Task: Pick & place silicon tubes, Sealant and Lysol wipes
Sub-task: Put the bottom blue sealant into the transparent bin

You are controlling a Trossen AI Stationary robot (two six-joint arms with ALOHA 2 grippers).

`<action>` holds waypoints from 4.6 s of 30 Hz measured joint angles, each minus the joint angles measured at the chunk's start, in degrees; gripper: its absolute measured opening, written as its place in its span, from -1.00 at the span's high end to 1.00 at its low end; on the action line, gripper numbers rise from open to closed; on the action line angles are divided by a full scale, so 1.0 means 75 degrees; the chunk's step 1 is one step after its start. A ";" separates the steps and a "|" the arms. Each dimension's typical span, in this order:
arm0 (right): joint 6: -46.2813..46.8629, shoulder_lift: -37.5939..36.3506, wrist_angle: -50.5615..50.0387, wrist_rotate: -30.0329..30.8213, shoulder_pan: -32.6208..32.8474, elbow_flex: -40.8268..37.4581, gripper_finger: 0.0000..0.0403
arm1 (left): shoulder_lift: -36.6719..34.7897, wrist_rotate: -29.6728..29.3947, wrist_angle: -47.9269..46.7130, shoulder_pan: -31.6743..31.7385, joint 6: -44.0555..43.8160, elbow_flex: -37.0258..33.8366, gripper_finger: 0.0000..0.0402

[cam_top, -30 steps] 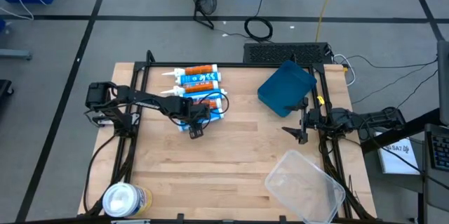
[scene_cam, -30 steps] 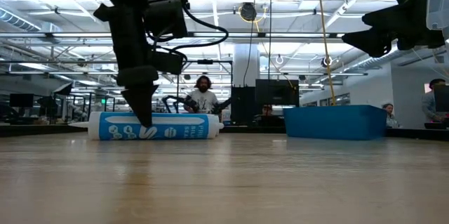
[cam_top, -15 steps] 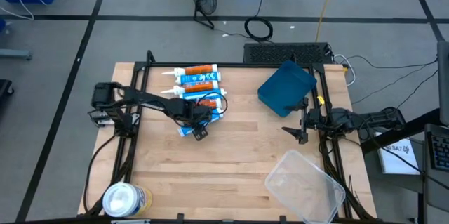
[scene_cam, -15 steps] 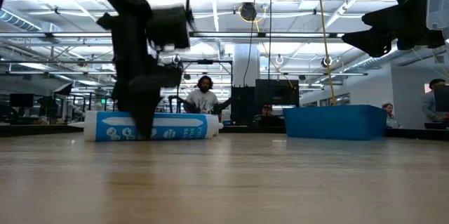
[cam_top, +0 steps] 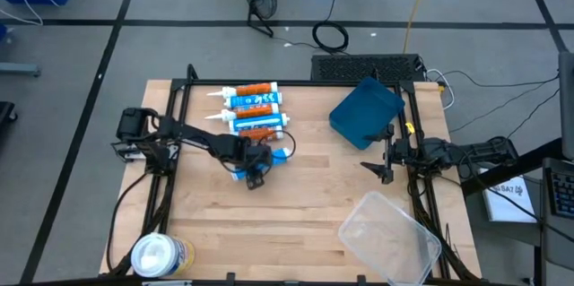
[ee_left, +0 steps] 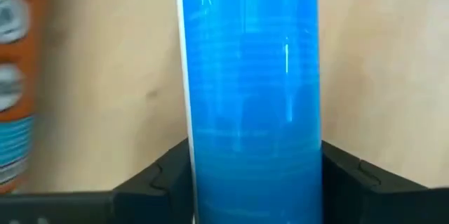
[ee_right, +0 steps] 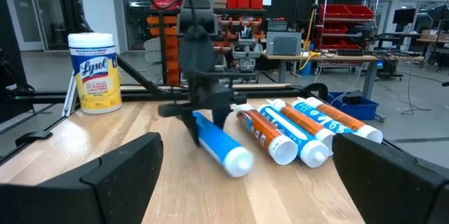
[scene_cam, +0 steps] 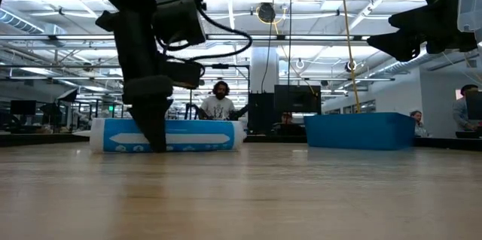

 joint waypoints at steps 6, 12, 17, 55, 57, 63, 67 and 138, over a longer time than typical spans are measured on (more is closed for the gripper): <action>0.0000 0.0001 -0.0002 0.0000 -0.0001 0.0000 -0.94 | -0.0582 0.0164 0.0077 -0.0446 0.0557 0.0226 -0.06; 0.0000 -0.0002 0.0003 0.0003 0.0000 -0.0001 -0.94 | -0.1264 -0.0325 0.0649 -0.0955 0.2124 0.0636 -0.06; 0.0000 0.0001 0.0002 0.0000 -0.0002 0.0000 -0.94 | -0.1665 -0.0362 0.2110 -0.1190 0.4022 0.0732 -0.06; 0.2152 0.0006 0.1452 0.0176 -0.0003 -0.0003 -0.94 | 0.0900 0.5111 0.9074 0.1612 0.4626 0.0747 -0.06; 0.2197 0.0007 0.1434 0.0175 -0.0004 -0.0003 -0.94 | 0.0897 0.5120 0.9076 0.1623 0.4569 0.0747 -0.06; 0.2285 0.0159 0.1429 0.0210 -0.0006 -0.0003 -0.94 | 0.0898 0.5131 0.8957 0.1604 0.4598 0.0747 -0.06; 0.2239 0.0688 0.2132 0.0532 -0.0006 -0.0003 -0.94 | 0.0900 0.5126 0.8790 0.1591 0.4612 0.0747 -0.06; -0.1689 0.7571 0.2157 0.1009 0.1453 0.5751 0.01 | 0.0850 0.4395 0.8102 0.1571 0.2964 0.0753 -0.43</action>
